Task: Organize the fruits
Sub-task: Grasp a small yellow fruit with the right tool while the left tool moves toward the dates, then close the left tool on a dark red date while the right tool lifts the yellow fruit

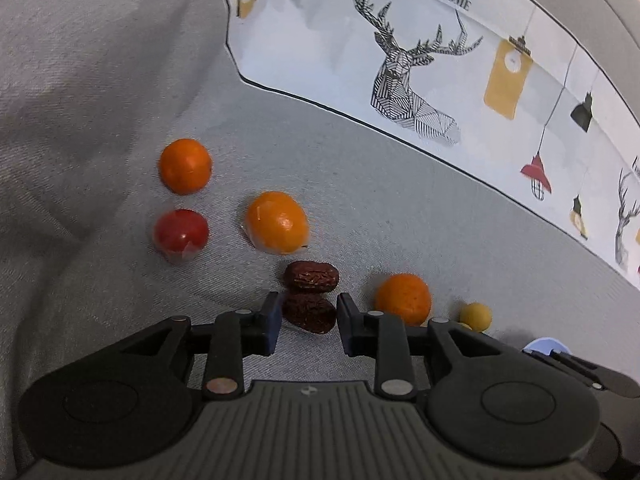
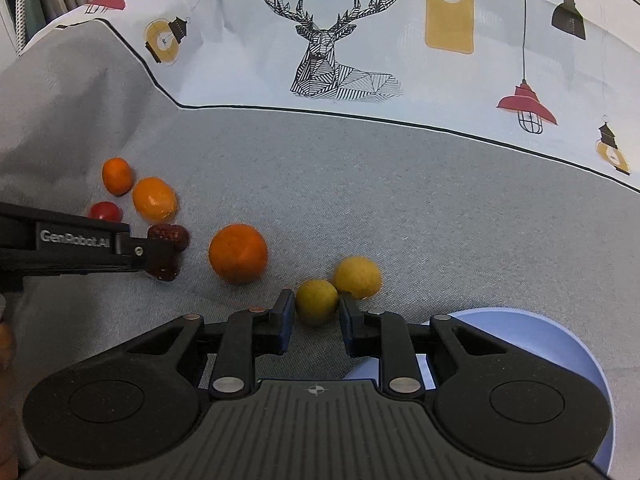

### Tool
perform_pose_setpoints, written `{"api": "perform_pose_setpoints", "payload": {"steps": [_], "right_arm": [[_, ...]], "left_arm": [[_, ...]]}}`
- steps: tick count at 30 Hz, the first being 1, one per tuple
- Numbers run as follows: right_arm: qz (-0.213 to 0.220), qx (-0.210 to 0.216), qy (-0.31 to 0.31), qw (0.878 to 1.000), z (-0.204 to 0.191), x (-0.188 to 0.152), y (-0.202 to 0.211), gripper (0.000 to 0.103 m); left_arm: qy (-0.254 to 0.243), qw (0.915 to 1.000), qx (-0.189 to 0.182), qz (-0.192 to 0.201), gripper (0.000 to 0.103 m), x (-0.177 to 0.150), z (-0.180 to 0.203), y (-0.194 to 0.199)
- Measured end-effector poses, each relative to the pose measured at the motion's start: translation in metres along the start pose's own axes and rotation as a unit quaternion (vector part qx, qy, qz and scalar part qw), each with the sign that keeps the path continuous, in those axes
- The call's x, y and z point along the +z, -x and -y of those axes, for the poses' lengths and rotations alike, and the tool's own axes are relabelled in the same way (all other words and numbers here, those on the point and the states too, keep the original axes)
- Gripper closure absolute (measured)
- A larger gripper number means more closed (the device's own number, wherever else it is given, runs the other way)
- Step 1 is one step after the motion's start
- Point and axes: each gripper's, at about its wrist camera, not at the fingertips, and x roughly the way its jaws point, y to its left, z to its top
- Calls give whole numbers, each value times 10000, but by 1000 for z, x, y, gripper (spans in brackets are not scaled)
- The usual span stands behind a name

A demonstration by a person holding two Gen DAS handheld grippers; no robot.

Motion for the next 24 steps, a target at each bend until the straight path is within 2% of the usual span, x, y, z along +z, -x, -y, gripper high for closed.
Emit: {"api": "perform_pose_setpoints", "payload": {"steps": [7, 10, 12, 15, 24], "right_arm": [[112, 256, 0, 9996, -1, 2, 14, 78], [-38, 667, 112, 9977, -14, -4, 20, 78], [-222, 750, 284, 9965, -24, -13, 19, 78], [-447, 738, 455, 9952, -33, -24, 15, 78], [-489, 713, 514, 9949, -33, -25, 15, 78]], "left_arm": [[-249, 9996, 113, 34, 71, 1, 7, 13], [-260, 9996, 78, 23, 71, 1, 6, 21], [-290, 9994, 98, -181, 71, -1, 6, 19], [-251, 9980, 166, -564, 71, -6, 3, 11], [-538, 9951, 336, -752, 71, -12, 10, 4]]}}
